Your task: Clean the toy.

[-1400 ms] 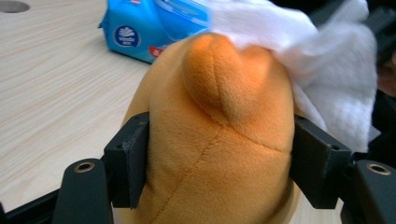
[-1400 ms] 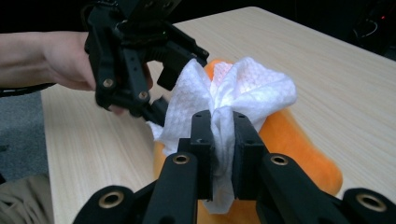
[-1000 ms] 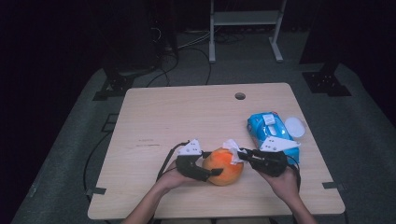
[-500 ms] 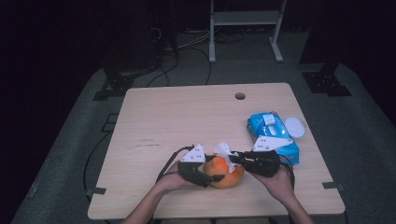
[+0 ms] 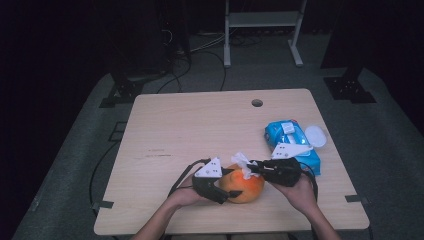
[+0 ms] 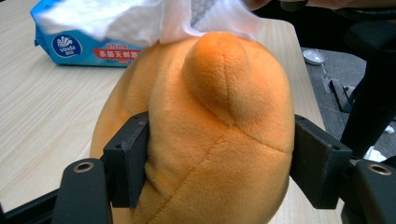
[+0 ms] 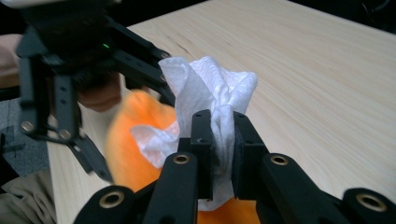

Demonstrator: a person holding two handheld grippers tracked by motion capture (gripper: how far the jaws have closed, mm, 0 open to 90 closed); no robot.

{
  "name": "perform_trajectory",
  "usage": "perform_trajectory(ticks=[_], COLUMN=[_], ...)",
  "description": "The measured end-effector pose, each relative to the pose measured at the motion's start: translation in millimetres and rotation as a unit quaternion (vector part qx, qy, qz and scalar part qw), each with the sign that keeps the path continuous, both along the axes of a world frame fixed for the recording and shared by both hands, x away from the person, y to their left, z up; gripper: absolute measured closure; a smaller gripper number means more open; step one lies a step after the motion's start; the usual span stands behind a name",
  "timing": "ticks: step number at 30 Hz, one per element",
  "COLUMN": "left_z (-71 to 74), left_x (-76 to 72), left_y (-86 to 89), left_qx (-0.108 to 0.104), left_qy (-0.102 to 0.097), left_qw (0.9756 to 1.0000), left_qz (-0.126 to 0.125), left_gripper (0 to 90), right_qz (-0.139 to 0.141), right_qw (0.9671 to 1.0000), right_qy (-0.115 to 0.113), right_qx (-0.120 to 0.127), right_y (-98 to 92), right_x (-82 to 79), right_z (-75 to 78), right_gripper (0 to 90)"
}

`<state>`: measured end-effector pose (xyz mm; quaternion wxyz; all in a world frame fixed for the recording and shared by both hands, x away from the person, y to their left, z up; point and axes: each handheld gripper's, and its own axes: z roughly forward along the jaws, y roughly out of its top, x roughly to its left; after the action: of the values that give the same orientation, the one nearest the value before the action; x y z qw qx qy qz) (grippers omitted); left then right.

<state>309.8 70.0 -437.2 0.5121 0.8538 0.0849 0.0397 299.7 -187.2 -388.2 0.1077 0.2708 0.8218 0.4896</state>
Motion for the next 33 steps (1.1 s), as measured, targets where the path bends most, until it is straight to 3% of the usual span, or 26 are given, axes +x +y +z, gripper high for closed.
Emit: perform_trajectory(ticks=[5,8,15,20,27,29,33], left_z=[-0.6,0.0,-1.5,-1.6,-1.6,-1.2,-1.0], left_x=[0.2,-0.9,-1.9,-4.5,-5.5,-4.9,-3.3], left_y=[-0.1,-2.4,-3.3,-5.0,-5.7,-5.1,-3.5], left_qx=[0.0,0.001,-0.002,0.003,0.006,0.007,0.008], left_qy=[-0.003,-0.005,-0.002,-0.008,-0.015,-0.014,-0.013], left_qw=[1.0,1.0,1.0,1.0,0.9998,0.9998,0.9997], left_qz=[-0.005,-0.004,0.002,-0.004,-0.014,-0.015,-0.016], left_gripper=[29.4,29.4,29.4,29.4,29.4,29.4,29.5], right_qz=[-0.013,-0.008,0.03,0.049,0.03,0.024,0.012], right_qw=[0.9997,0.9997,0.9995,0.9987,0.999,0.9989,0.9991], right_qy=[0.022,0.023,0.012,0.008,0.031,0.041,0.04], right_qx=[0.0,-0.002,0.001,-0.001,-0.009,-0.001,-0.002], right_y=[-21.2,-23.4,1.1,22.2,18.0,11.5,0.2], right_x=[-0.9,-6.2,-13.7,-4.2,16.8,18.9,17.6], right_z=[-6.6,-5.0,6.7,10.5,0.0,-2.8,-4.5], right_gripper=[80.6,80.8,80.8,80.9,80.9,80.8,80.8])
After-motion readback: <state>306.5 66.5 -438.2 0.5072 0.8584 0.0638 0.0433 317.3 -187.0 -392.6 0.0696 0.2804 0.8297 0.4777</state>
